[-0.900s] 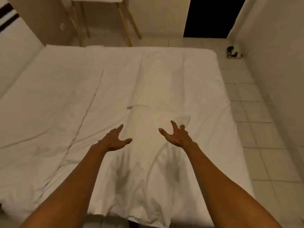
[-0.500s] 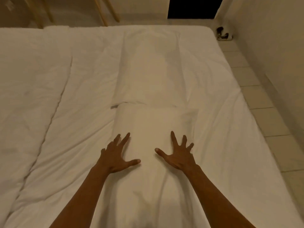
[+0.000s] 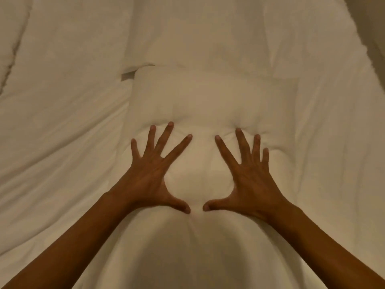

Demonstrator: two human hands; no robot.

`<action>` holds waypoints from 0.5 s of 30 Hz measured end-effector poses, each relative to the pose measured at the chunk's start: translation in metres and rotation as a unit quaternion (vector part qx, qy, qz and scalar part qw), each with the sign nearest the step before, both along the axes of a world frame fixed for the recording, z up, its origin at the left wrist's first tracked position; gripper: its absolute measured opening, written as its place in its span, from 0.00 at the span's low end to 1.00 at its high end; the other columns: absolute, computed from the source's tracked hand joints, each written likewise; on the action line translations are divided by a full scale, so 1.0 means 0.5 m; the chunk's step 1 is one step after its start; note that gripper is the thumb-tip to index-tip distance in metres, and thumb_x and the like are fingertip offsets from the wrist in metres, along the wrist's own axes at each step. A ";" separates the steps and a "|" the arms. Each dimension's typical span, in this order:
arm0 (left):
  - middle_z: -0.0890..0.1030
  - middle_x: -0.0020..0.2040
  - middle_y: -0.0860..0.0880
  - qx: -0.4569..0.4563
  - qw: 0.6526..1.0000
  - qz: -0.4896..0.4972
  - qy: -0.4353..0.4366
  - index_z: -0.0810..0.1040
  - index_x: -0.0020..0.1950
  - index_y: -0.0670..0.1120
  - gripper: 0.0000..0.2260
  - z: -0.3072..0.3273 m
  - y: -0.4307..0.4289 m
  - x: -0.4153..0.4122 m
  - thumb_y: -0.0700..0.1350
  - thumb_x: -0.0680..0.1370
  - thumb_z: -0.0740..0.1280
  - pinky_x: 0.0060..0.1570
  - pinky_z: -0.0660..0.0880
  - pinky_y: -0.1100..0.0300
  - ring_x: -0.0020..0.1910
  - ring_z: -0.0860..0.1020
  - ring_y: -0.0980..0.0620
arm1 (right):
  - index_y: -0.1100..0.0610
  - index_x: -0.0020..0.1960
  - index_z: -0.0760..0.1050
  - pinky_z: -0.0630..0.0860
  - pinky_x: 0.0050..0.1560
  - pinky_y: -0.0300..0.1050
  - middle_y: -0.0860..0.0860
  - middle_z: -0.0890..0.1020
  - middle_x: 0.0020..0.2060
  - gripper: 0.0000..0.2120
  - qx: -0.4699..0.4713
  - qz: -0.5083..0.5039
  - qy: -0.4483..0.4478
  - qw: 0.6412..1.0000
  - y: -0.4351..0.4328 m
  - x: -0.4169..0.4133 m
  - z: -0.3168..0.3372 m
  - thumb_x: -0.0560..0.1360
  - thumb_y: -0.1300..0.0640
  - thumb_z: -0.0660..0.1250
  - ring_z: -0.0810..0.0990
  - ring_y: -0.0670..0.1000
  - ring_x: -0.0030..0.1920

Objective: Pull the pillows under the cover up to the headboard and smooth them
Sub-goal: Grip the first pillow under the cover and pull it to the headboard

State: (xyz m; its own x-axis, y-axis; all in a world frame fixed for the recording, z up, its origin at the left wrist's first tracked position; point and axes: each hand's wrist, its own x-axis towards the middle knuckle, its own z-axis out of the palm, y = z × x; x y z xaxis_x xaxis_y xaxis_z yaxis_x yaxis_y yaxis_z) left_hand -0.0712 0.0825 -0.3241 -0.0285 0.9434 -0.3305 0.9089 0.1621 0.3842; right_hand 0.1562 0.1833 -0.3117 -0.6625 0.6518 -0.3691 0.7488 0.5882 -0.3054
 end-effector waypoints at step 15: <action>0.72 0.70 0.42 0.153 0.984 0.034 0.085 0.72 0.73 0.58 0.45 -0.129 0.030 -0.016 0.81 0.63 0.62 0.60 0.65 0.39 0.69 0.69 0.36 | 0.45 0.75 0.66 0.60 0.69 0.72 0.60 0.66 0.73 0.48 0.153 0.004 0.023 0.988 0.035 -0.028 -0.145 0.63 0.19 0.60 0.61 0.72 0.72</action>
State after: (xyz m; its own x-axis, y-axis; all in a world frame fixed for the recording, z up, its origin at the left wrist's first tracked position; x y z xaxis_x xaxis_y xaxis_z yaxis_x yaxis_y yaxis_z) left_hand -0.0794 0.0972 -0.3887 -0.1246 0.9921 -0.0167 0.9555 0.1245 0.2674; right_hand 0.1423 0.2011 -0.3842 -0.6791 0.7232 -0.1256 0.7337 0.6635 -0.1465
